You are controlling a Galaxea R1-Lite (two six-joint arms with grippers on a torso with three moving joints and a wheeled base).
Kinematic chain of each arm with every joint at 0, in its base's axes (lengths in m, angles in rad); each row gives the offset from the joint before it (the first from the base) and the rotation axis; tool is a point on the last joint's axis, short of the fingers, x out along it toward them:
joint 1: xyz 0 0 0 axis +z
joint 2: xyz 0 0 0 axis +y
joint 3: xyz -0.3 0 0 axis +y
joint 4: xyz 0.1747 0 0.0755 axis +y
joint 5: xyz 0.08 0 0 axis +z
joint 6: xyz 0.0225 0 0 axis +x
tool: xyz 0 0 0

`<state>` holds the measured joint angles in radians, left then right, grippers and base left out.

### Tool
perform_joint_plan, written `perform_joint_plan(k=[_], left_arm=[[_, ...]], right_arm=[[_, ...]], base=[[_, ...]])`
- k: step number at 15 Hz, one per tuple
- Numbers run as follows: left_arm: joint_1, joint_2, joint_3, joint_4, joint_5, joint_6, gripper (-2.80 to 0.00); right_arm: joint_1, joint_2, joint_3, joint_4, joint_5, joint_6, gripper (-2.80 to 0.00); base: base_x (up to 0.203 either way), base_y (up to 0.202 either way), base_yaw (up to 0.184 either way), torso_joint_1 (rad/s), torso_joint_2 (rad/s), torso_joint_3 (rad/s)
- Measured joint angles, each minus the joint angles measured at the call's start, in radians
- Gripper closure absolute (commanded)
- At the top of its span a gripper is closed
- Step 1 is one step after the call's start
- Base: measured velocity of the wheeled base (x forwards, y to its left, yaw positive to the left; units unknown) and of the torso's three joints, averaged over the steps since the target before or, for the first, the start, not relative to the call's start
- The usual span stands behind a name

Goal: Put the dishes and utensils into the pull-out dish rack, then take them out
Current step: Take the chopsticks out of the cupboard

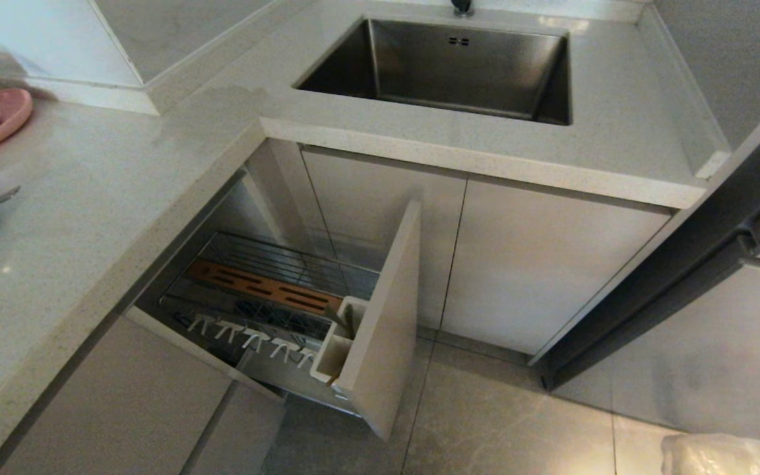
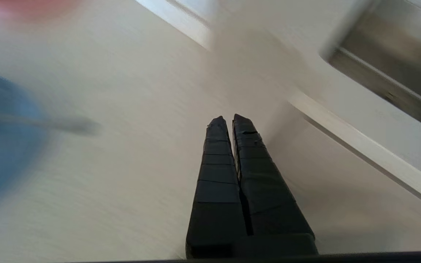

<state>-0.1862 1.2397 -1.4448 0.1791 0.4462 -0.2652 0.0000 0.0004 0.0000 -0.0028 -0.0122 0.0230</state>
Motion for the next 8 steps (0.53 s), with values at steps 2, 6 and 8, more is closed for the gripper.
perform_joint_plan(k=[2, 6, 8], left_arm=[[-0.093, 0.017, -0.004, 0.076, -0.010, -0.056, 0.00], [-0.270, 0.122, -0.018, 0.329, -0.074, -0.222, 0.00], [-0.299, 0.186, -0.044, 0.426, -0.112, -0.287, 0.00]], right_arm=[[0.000, 0.000, 0.000, 0.000, 0.000, 0.000, 0.00], [0.000, 0.000, 0.000, 0.000, 0.000, 0.000, 0.00], [0.000, 0.000, 0.000, 0.000, 0.000, 0.000, 0.00]], base=[[0.000, 0.000, 0.000, 0.000, 0.00, 0.000], [0.000, 0.000, 0.000, 0.000, 0.00, 0.000], [0.000, 0.000, 0.000, 0.000, 0.00, 0.000]])
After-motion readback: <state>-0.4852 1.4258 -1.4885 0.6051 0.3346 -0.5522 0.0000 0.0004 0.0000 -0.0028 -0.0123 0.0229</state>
